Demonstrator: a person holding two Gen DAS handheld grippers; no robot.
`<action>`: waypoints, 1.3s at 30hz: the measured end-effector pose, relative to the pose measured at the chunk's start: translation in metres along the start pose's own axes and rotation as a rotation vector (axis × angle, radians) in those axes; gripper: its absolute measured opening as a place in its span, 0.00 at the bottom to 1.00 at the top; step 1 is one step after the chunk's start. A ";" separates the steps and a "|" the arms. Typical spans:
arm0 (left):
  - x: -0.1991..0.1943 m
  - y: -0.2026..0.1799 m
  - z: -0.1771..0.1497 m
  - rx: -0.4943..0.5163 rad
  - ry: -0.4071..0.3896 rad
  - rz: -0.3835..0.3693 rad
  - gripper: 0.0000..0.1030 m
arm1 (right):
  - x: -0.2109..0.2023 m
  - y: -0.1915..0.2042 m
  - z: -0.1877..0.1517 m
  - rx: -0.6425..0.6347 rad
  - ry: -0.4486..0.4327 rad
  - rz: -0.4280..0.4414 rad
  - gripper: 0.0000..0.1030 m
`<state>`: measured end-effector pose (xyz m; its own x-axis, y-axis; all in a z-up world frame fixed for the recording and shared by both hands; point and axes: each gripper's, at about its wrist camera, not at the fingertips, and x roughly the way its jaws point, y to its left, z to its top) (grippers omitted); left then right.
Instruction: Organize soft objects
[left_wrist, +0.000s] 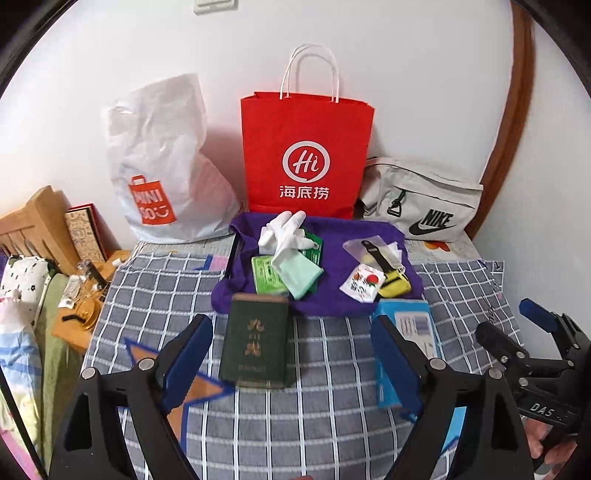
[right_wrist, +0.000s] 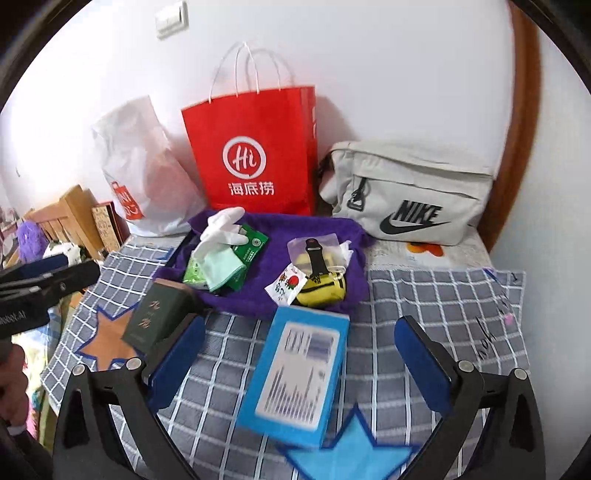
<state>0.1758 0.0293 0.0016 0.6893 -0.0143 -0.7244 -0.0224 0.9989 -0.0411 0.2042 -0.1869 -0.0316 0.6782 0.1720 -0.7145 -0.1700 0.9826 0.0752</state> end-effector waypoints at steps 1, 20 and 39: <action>-0.006 -0.002 -0.006 -0.001 -0.008 0.001 0.85 | -0.008 0.001 -0.005 0.002 -0.005 -0.004 0.98; -0.091 -0.026 -0.103 0.000 -0.100 0.030 0.91 | -0.108 0.008 -0.089 0.016 -0.063 -0.043 0.99; -0.100 -0.032 -0.116 0.009 -0.099 0.051 0.91 | -0.125 0.011 -0.106 0.002 -0.071 -0.053 0.99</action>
<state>0.0233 -0.0064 -0.0044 0.7558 0.0410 -0.6535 -0.0533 0.9986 0.0010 0.0419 -0.2051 -0.0155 0.7354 0.1238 -0.6662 -0.1305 0.9906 0.0401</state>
